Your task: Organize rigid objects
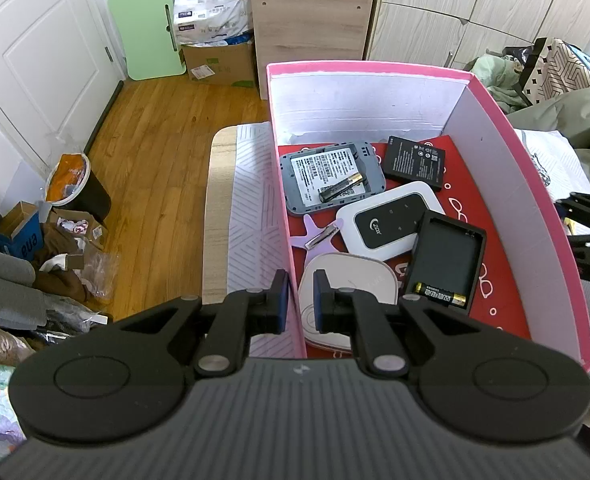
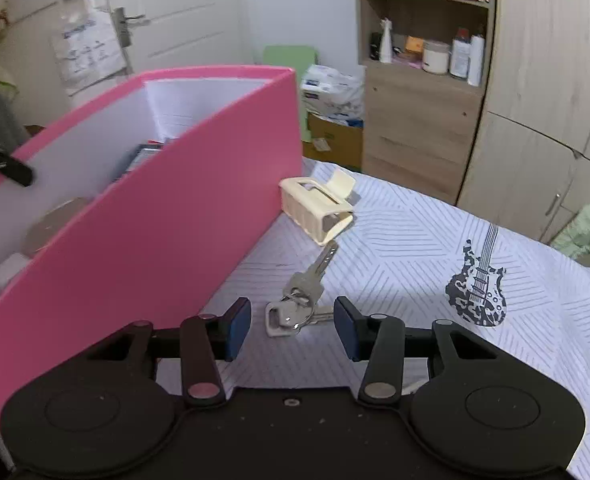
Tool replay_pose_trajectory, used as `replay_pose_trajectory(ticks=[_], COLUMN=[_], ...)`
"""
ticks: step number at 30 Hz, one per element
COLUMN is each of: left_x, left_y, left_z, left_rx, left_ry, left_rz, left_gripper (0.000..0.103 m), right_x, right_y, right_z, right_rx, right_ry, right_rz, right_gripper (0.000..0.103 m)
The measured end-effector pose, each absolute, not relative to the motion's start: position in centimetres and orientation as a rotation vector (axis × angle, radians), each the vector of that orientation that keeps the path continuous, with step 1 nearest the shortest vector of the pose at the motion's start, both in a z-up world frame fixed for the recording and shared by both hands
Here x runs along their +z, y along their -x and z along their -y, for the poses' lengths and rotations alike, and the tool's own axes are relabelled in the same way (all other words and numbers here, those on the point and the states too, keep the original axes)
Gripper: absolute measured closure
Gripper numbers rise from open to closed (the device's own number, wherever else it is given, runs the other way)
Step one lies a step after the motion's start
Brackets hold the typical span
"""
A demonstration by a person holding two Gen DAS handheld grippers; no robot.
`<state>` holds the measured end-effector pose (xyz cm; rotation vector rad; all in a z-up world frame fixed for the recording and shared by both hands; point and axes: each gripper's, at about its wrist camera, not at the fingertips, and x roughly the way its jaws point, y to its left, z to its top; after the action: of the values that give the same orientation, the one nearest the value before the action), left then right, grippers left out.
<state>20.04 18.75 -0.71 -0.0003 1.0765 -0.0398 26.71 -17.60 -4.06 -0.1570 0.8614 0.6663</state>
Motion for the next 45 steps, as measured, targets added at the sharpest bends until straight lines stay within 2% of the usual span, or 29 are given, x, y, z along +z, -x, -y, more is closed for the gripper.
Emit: replay_pose_trajectory(ticks=[3,5,7,8,9,10,16,23,37,41,45], left_x=[-0.7,-0.7,-0.7,-0.7,-0.7,-0.7,-0.8,-0.8,-0.8,-0.8,-0.8], left_y=[-20.1,-20.0,-20.0,-20.0,-20.0,-20.0,-20.0,-20.0,-20.0,-20.0,-19.9], left_z=[-18.7,-18.8,-18.8,-18.8,-18.8,-18.8,-18.8,-18.7,-18.8,-18.8,-18.6], left_rx=[-0.041,-0.041,-0.041,-0.041,-0.041,-0.04,-0.04,-0.04,-0.045,-0.05,-0.052], left_ry=[0.0,0.001,0.001,0.001,0.001,0.001,0.003,0.002,0.005,0.004,-0.01], left_rz=[-1.075,-1.076,-1.076,-1.075,-1.075,-1.075,-1.076,-1.075,-1.071,-1.071,-1.068], left_gripper=[0.093,0.093,0.093,0.093,0.093,0.093,0.093,0.093,0.093,0.093,0.093], right_x=[-4.7,-4.7,-4.6,-4.3,-4.1,-3.8,-3.1,-0.4,9.4,10.8,10.0], right_y=[-27.2,-27.0,-26.6,-26.3,-26.2,-26.1,-26.3,-25.1,-20.9,-19.8,-19.5], right_z=[17.2,16.9,16.8,16.8,16.8,16.9,18.3,18.8,17.6,16.4,14.4], right_rx=[0.647,0.643,0.66,0.659,0.654,0.647,0.647,0.648,0.804,0.931,1.044], right_ry=[0.166,0.185,0.197,0.192,0.194,0.19,0.081,0.072,0.083,0.054,0.012], right_rz=[-0.875,-0.859,-0.847,-0.835,-0.824,-0.813,-0.826,-0.749,-0.531,-0.541,-0.624], right_gripper=[0.052,0.055,0.076,0.079,0.095,0.097,0.1,0.1,0.1,0.1,0.1])
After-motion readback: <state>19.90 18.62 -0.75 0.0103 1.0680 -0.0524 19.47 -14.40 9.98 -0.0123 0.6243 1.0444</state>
